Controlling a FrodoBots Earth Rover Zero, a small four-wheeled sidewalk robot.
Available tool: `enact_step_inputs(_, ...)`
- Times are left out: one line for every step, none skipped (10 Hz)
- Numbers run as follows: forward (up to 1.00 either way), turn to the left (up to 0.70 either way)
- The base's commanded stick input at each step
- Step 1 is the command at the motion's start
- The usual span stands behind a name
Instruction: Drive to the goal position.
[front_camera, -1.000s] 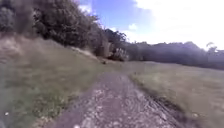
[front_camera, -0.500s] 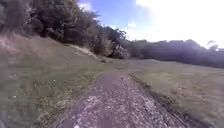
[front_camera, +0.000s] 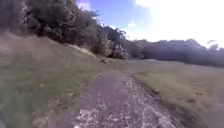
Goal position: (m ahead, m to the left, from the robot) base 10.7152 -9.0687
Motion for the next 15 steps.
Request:
enact_step_inputs(1.00, 0.00)
enact_step_inputs(1.00, 0.00)
enact_step_inputs(1.00, 0.00)
enact_step_inputs(1.00, 0.00)
enact_step_inputs(1.00, 0.00)
enact_step_inputs(1.00, 0.00)
enact_step_inputs(1.00, 0.00)
enact_step_inputs(1.00, 0.00)
enact_step_inputs(1.00, 0.00)
enact_step_inputs(1.00, 0.00)
enact_step_inputs(1.00, -0.01)
enact_step_inputs(1.00, -0.03)
enact_step_inputs(1.00, -0.04)
enact_step_inputs(1.00, -0.05)
enact_step_inputs(1.00, -0.06)
